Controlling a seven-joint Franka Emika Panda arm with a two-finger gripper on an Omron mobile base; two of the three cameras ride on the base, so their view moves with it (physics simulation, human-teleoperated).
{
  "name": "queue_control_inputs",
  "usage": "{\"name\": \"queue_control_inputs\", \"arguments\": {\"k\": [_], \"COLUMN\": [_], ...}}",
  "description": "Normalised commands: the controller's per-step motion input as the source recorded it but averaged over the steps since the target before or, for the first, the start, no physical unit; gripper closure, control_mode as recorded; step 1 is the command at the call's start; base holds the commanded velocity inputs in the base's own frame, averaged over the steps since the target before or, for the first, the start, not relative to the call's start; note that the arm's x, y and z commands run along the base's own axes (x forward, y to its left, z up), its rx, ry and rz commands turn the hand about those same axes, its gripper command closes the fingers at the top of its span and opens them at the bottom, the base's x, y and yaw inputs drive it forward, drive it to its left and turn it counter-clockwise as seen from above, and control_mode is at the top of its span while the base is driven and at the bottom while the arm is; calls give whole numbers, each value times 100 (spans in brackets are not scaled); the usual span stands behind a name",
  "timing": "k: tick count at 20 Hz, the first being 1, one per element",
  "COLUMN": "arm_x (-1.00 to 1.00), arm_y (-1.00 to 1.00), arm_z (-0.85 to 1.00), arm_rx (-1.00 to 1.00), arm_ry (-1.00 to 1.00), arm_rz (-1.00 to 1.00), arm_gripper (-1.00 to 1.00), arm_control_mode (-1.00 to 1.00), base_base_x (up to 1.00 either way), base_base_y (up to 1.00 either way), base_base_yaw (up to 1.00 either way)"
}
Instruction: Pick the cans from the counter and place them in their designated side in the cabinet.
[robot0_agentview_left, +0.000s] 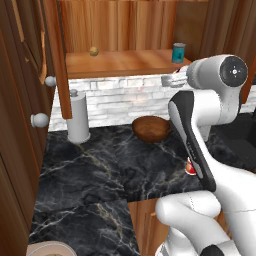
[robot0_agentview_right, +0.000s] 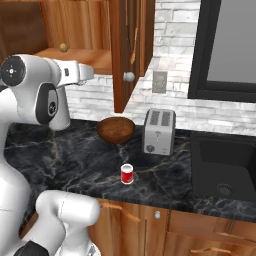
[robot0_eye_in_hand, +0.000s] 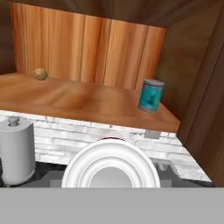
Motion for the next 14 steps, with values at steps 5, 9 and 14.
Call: {"name": "queue_control_inputs", "arguments": {"k": [5,9,14], "arm_x": [23,22,27], "arm_y": [0,0,0], "arm_z": [24,14,2], "arm_rx": [0,0,0], "arm_ry": [-1,0,1], "arm_rz": [0,0,0], "arm_gripper": [100,100,100], "arm_control_mode": [-100,-100,-100], "base_base_x": [0,0,0], "base_base_y": [0,0,0], "base_base_yaw": [0,0,0]}}
